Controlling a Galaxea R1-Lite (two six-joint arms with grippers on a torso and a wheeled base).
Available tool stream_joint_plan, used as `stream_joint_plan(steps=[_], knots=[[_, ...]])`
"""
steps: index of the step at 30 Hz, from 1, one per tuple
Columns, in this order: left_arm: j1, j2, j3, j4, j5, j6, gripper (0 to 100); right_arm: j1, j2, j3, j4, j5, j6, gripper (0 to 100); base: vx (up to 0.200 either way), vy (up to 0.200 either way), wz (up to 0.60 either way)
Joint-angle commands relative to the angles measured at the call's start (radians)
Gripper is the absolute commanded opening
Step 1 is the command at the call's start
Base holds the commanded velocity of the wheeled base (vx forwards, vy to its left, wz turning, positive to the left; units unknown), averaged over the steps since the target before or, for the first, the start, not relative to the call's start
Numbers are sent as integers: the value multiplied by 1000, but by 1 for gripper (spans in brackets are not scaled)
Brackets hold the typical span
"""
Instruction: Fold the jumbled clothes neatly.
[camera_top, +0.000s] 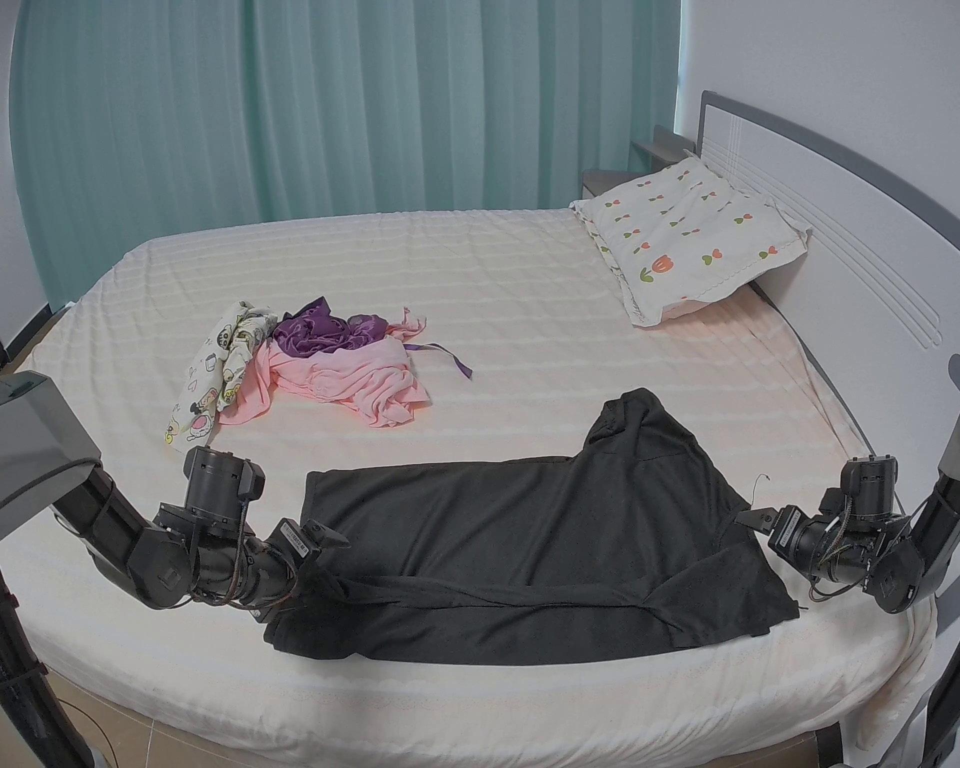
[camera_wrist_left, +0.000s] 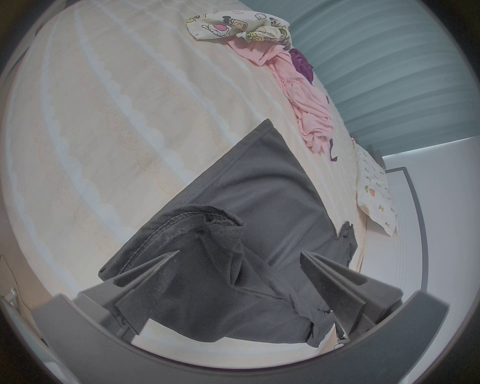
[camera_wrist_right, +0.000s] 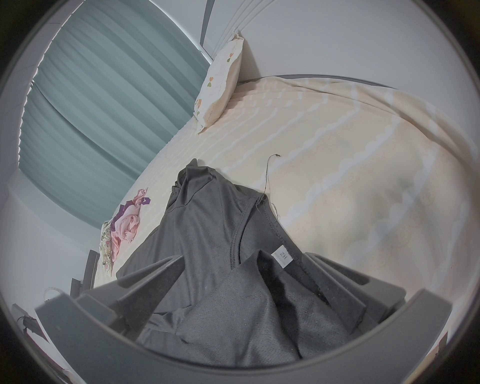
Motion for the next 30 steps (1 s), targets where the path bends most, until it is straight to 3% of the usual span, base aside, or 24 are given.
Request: stream_joint_plan(steps=[1, 3, 4, 14, 19, 23, 30], knots=[[0, 33, -39, 35, 19, -1, 100, -5, 1, -2, 0, 13, 1, 100, 0, 0, 0], [0, 41, -55, 49, 35, -1, 100, -5, 0, 0, 0, 22, 1, 100, 0, 0, 0], [0, 55, -71, 60, 56, -1, 0, -5, 0, 0, 0, 25, 1, 100, 0, 0, 0], [8, 75, -107, 89, 81, -7, 0, -6, 6, 3, 0, 34, 0, 100, 0, 0, 0], [20, 69, -102, 87, 81, -18, 0, -14, 3, 12, 0, 97, 7, 100, 0, 0, 0], [31, 78, -105, 80, 79, -87, 0, -31, 4, 15, -2, 152, -2, 100, 0, 0, 0], [59, 61, -94, 77, 76, -140, 0, -35, 32, -8, -2, 159, -89, 100, 0, 0, 0]])
